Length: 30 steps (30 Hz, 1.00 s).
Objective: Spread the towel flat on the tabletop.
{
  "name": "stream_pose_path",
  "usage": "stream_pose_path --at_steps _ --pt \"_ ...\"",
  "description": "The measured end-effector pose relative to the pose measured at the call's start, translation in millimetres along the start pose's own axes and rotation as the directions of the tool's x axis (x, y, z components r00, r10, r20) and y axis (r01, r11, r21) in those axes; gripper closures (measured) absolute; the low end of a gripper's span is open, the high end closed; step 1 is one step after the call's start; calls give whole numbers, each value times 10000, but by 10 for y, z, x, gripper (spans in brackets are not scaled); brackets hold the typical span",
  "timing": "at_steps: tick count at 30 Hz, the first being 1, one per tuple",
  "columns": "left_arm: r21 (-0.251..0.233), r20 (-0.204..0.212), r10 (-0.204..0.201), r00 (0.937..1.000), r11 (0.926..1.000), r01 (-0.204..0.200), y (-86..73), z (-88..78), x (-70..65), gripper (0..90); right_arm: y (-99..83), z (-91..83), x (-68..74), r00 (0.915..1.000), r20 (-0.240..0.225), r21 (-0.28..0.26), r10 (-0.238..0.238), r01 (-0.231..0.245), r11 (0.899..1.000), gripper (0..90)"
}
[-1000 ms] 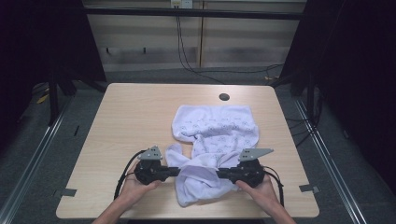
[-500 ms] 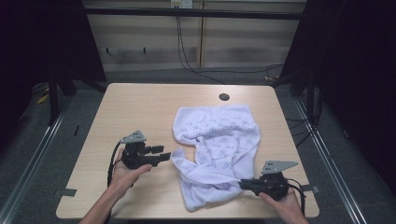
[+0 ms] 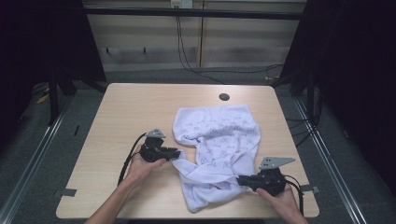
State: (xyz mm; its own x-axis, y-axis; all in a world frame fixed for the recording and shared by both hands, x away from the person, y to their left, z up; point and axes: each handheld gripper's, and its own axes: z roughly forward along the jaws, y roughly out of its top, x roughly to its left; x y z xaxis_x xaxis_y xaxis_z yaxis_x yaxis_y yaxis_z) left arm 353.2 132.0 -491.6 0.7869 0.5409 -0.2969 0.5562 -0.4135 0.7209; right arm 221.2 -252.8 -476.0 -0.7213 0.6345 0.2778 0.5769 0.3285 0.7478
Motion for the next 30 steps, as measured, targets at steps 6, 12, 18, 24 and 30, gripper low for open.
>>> stream_pose_path --at_steps 6,12,18,24,30 --pt "-975 130 -383 9992 9945 394 18 -304 -6 885 76 -45 -14 10000 78 -339 16 -13 9994 859" --pt "-2156 -188 -521 9985 9754 468 156 -751 -48 886 237 -154 -24 9997 232 -992 -55 78 9950 863" --pt "-3385 -234 -521 9984 9401 412 343 -1225 -187 885 527 -339 80 9987 240 -1772 -449 485 9830 865" --pt "-3614 431 117 9990 9324 47 316 -1587 -471 885 771 -673 298 9946 69 -2627 -1038 1020 9595 865" --pt "-2624 526 553 9971 9641 -396 -292 -1576 -824 883 485 -843 532 9907 -538 -2310 -1247 1092 9668 864"
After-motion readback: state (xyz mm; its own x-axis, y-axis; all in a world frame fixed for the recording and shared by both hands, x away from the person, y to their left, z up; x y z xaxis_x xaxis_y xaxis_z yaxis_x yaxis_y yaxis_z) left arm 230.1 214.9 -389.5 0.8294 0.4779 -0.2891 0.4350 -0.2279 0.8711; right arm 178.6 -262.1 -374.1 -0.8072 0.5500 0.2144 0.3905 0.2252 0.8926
